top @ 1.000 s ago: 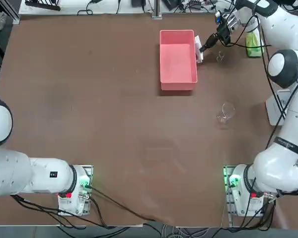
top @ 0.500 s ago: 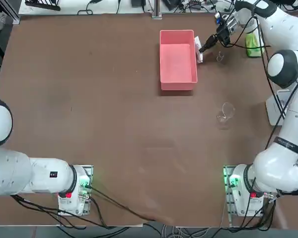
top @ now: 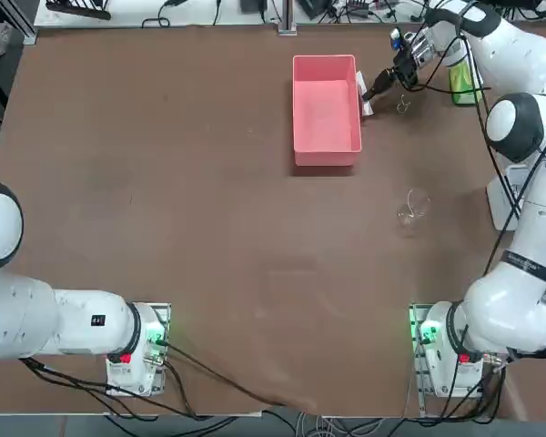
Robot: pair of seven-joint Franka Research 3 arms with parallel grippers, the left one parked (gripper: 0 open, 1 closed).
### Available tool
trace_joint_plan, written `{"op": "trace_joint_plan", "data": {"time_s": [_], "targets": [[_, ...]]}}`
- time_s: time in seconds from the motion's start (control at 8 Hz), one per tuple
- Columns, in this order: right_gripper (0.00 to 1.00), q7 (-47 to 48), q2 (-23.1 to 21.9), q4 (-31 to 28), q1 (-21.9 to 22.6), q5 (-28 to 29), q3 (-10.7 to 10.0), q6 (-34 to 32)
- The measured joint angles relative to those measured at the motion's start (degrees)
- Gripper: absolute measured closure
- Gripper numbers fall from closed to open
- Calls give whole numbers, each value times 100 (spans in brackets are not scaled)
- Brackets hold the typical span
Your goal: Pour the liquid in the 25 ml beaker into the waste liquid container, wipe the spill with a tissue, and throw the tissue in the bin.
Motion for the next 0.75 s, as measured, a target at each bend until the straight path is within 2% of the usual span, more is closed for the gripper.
{"op": "trace_joint_plan", "data": {"time_s": [0.75], "targets": [[96,-102,185,0,166,-5,-5,354]]}}
